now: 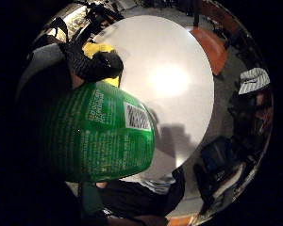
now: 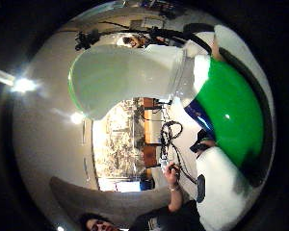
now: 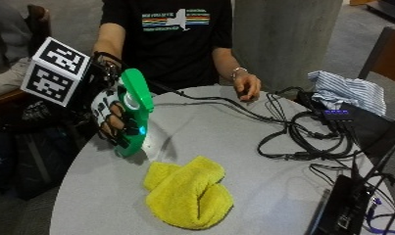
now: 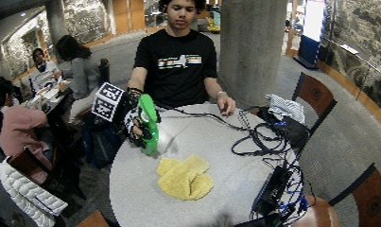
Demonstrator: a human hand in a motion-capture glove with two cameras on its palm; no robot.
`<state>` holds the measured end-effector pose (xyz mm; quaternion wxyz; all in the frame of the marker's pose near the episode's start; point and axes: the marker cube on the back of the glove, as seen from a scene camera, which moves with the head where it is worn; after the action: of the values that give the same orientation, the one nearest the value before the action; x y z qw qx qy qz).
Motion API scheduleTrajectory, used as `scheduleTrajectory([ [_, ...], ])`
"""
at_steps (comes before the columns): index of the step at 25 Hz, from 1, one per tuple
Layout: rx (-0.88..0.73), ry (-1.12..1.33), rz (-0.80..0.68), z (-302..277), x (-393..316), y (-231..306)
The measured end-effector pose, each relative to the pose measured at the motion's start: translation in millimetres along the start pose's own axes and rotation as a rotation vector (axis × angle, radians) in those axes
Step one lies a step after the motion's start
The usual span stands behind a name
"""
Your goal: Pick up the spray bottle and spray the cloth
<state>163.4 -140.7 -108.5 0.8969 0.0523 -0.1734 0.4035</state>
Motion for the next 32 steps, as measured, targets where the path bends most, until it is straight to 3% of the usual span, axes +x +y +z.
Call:
scheduleTrajectory([
  [16, -0.171, 0.156, 0.129, 5.0, -7.1, -16.9],
  [32, -0.213, 0.246, 0.175, 6.7, -7.7, -14.6],
])
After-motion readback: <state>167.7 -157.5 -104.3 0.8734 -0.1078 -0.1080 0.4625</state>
